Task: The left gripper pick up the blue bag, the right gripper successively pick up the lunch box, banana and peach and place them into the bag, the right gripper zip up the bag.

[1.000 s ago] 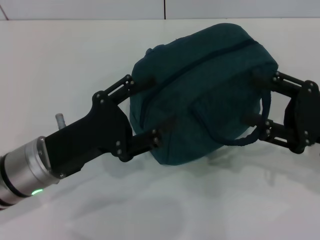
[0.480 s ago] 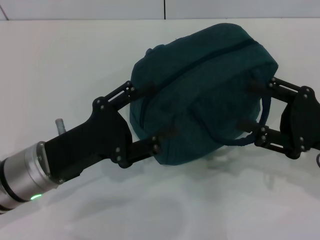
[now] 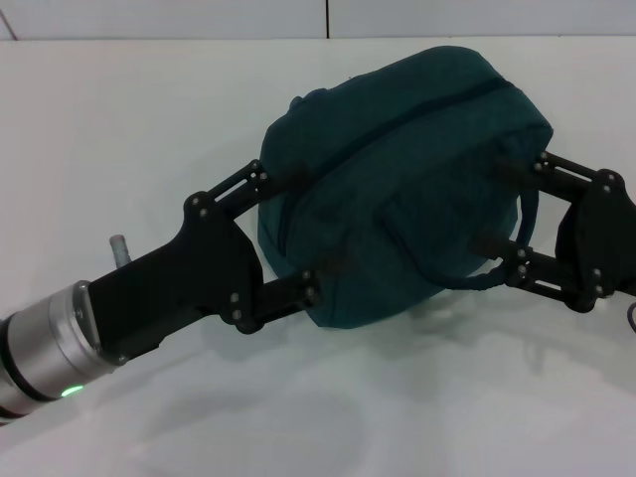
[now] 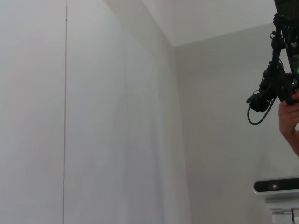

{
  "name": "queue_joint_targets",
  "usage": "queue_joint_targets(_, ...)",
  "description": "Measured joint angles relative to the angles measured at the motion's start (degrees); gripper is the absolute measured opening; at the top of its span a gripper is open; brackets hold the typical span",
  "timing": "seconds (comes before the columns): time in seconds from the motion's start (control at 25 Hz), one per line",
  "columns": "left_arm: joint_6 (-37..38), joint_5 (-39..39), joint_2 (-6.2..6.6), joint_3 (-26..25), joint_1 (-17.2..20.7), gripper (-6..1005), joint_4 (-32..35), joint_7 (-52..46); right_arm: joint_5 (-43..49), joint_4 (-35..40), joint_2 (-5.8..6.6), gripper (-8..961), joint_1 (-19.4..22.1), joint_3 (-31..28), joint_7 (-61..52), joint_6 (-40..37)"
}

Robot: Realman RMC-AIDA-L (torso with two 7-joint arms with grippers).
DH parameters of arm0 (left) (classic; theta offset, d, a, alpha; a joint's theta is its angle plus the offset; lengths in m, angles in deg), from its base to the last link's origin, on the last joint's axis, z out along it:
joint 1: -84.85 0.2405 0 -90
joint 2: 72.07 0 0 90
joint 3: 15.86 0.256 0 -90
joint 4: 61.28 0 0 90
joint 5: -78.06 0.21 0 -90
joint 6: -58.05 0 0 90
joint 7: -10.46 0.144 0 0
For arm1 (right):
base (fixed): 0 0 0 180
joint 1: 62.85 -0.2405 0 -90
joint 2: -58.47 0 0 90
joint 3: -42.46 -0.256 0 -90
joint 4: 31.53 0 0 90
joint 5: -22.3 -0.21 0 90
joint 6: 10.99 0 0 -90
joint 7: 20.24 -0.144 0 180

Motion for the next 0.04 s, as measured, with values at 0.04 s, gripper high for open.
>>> queue_joint_targets(0.04, 0.0, 0.0, 0.0, 0.0, 0.0, 785, 0.0, 0.0, -0.1, 0.0, -0.03, 667, 0.0, 0.0, 0.0, 0.0)
